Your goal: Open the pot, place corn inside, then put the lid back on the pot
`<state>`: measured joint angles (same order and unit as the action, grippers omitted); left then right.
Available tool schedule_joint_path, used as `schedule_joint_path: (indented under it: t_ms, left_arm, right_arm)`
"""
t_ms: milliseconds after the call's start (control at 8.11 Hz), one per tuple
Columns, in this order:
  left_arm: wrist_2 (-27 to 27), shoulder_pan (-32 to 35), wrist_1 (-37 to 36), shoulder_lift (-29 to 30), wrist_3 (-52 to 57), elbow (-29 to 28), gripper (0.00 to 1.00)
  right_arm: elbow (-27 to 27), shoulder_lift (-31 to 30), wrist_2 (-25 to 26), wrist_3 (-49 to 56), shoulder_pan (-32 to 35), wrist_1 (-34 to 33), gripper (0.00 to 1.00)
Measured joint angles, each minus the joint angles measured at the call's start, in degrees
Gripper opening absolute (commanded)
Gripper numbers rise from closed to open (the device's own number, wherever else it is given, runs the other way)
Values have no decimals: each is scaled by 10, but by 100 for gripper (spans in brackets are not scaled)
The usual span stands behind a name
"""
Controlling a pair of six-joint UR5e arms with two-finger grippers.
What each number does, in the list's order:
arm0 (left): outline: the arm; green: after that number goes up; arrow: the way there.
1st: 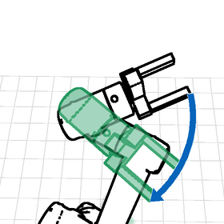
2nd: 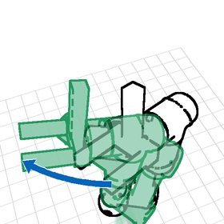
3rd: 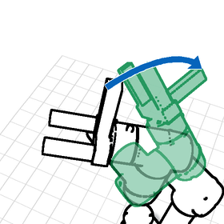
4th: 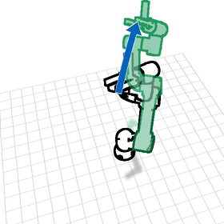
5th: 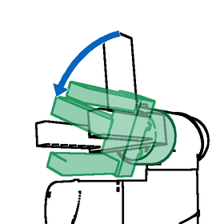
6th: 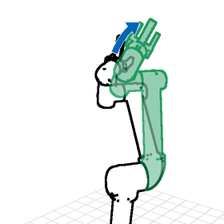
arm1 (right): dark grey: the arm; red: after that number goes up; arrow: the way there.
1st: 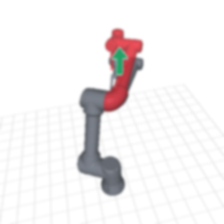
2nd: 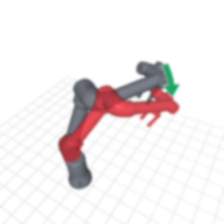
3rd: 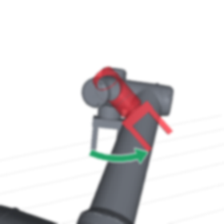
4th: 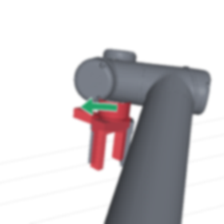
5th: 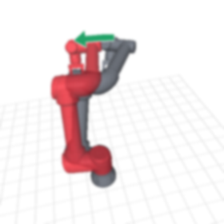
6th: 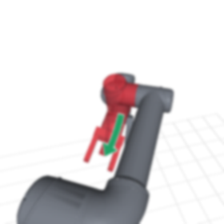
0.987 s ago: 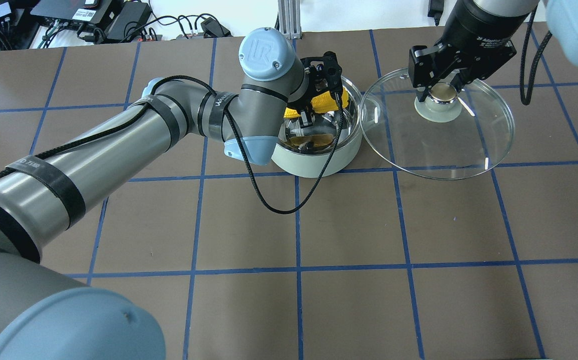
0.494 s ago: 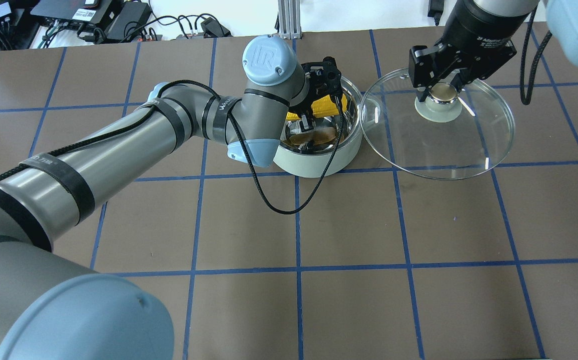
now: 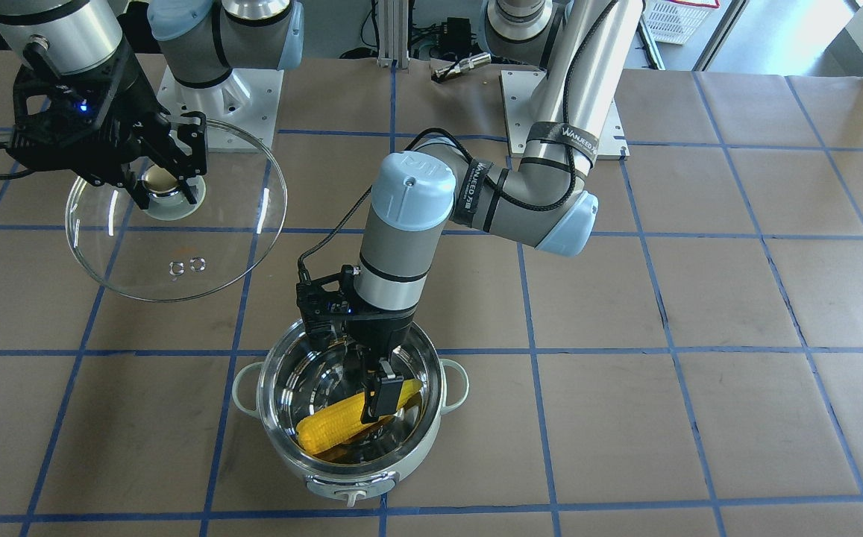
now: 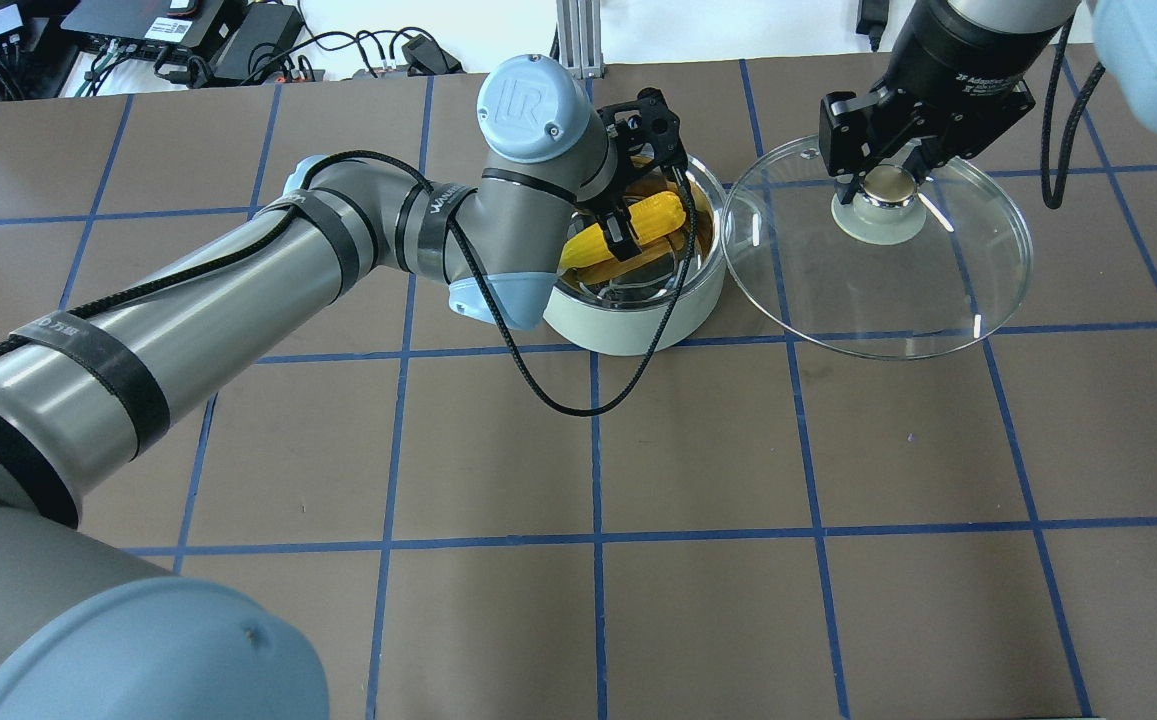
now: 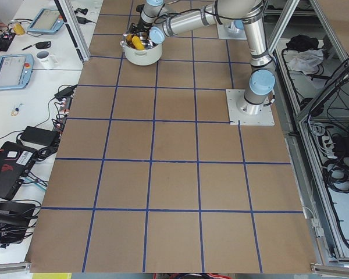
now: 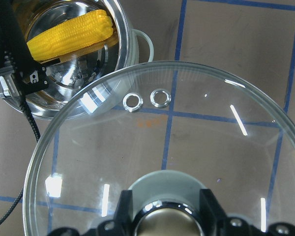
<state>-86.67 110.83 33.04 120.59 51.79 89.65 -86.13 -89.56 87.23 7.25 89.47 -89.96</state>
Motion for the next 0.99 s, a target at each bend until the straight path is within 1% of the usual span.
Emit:
schedule_joint_path:
  t_ms: [247, 494, 617, 740, 987]
  left_arm:
    - [-2, -1, 18, -22, -31, 0, 100]
    - [-4, -8, 82, -71, -97, -1, 100]
    - [-7, -23, 129, -104, -132, -2, 100]
    - [-19, -48, 180, -139, -176, -2, 100]
    - [-36, -124, 270, -196, -237, -2, 100]
  right_arm:
    - [0, 0, -1, 0, 0, -3, 1]
    - [0, 1, -2, 2, 0, -18, 0]
    - [1, 3, -2, 2, 0, -28, 0]
    - [2, 5, -1, 3, 2, -41, 0]
    - [10, 23, 8, 21, 7, -84, 0]
